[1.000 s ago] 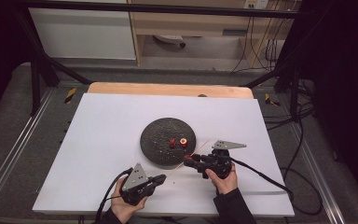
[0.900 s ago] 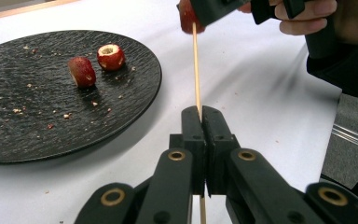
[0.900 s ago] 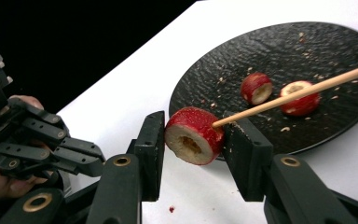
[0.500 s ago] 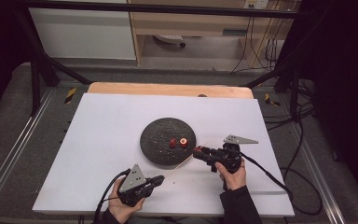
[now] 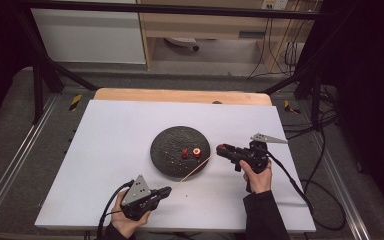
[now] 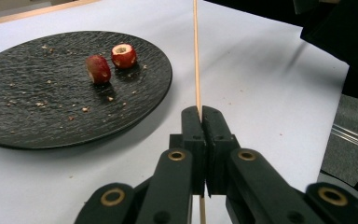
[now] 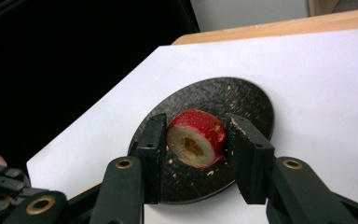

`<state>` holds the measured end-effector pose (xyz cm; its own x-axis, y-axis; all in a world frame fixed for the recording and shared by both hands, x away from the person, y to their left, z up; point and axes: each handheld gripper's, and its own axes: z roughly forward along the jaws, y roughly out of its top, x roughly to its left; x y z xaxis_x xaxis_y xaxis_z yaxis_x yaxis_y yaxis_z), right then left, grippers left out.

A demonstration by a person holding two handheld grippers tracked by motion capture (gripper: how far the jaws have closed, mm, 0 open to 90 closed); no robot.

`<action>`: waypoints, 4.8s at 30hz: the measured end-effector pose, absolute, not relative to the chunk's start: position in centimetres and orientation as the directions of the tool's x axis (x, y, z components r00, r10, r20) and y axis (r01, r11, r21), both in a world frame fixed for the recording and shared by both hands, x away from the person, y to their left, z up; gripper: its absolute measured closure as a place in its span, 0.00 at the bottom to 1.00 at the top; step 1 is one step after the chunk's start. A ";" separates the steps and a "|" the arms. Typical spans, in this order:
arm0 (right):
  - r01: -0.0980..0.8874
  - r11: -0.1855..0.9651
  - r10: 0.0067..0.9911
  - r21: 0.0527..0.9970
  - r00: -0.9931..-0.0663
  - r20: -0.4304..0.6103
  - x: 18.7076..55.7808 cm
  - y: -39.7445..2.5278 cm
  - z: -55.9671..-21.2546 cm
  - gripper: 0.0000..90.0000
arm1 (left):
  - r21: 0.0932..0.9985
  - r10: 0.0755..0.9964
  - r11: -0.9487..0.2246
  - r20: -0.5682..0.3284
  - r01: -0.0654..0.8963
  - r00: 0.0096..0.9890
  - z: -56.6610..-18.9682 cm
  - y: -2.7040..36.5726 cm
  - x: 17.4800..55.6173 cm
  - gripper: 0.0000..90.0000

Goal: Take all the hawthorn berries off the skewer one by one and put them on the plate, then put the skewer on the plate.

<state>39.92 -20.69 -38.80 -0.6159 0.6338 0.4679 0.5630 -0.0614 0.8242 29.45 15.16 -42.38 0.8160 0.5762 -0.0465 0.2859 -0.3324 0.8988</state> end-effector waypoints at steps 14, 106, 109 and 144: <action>0.570 -0.056 0.677 0.820 -0.582 0.451 41.4 -21.4 -38.1 0.67 | 0.908 0.620 -0.290 -0.063 0.304 0.782 -41.9 17.1 30.1 0.98; 0.526 0.294 0.744 0.798 -0.650 0.154 36.4 -23.4 -45.1 0.01 | 0.845 0.758 -0.274 -0.104 0.459 0.644 -39.4 16.4 37.9 0.98; 0.524 0.298 0.746 0.798 -0.649 0.147 36.3 -23.5 -45.1 0.01 | 0.839 0.768 -0.281 -0.095 0.467 0.633 -39.6 15.9 38.5 0.98; 0.523 0.298 0.737 0.799 -0.658 0.156 36.2 -23.5 -45.3 0.01 | 0.741 0.823 -0.371 -0.017 0.559 0.568 -43.5 13.2 41.3 0.98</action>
